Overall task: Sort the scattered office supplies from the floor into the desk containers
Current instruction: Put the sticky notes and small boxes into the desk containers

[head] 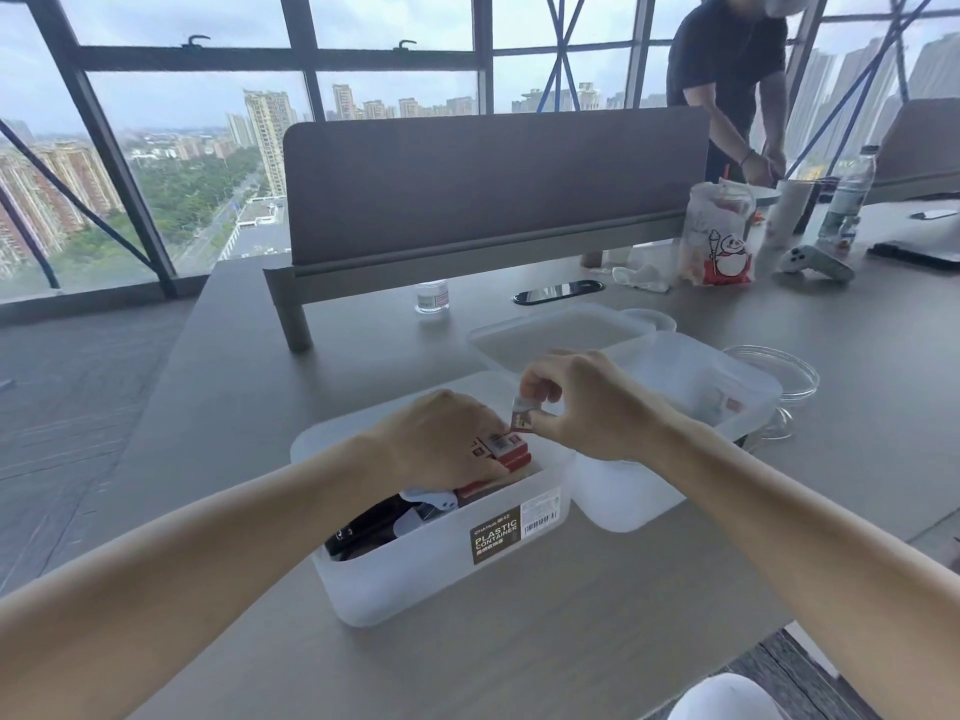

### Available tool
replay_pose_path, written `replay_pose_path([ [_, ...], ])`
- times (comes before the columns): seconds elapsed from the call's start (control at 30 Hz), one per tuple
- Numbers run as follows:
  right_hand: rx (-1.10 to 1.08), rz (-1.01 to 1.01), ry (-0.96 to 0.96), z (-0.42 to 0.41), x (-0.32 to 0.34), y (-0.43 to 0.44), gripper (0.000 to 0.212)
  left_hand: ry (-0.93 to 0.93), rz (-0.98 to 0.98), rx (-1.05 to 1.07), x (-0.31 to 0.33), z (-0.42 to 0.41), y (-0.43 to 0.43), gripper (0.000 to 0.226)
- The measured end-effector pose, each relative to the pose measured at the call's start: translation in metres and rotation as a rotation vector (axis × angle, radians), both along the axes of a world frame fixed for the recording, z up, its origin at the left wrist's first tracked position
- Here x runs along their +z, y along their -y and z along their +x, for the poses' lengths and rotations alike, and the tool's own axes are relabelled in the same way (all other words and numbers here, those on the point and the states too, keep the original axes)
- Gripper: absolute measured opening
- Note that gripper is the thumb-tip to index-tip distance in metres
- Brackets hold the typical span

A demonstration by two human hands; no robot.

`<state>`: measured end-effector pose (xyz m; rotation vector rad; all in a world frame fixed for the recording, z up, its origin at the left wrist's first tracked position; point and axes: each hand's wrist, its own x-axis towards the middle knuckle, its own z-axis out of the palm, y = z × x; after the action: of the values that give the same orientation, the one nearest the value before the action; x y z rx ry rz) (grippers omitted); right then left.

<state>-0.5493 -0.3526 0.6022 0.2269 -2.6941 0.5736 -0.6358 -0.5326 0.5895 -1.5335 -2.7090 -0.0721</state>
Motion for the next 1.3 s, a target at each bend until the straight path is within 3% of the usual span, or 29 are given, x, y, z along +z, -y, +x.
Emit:
replay_pose_path([
  [0.13, -0.013, -0.027, 0.005, -0.001, 0.001, -0.001, 0.012, -0.057, -0.027, 0.036, -0.003, 0.001, 0.0, 0.056],
  [0.3, 0.023, -0.016, 0.022, -0.005, 0.012, 0.003, 0.009, 0.048, 0.009, 0.133, -0.005, 0.001, 0.004, 0.089],
  [0.4, 0.024, 0.041, 0.03, -0.012, 0.019, 0.011, 0.011, 0.039, -0.013, 0.139, -0.006, 0.003, 0.005, 0.079],
  [0.53, 0.022, 0.193, 0.065, -0.023, 0.024, 0.028, 0.016, 0.165, 0.075, 0.185, 0.013, 0.009, 0.014, 0.08],
  [0.67, 0.042, 0.341, 0.165, -0.033, 0.021, 0.045, 0.022, 0.086, 0.023, 0.193, 0.032, 0.009, 0.046, 0.055],
  [0.8, 0.091, 0.335, 0.319, -0.036, 0.023, 0.04, 0.03, 0.061, 0.17, 0.156, 0.034, 0.009, 0.09, 0.043],
  [1.03, 0.11, 0.505, 0.428, -0.046, 0.019, 0.041, 0.034, 0.148, 0.287, 0.177, 0.011, 0.007, 0.114, 0.069],
  [1.3, 0.073, 0.705, 0.42, -0.053, 0.018, 0.036, 0.029, 0.155, 0.246, 0.196, 0.01, 0.003, 0.113, 0.068],
])
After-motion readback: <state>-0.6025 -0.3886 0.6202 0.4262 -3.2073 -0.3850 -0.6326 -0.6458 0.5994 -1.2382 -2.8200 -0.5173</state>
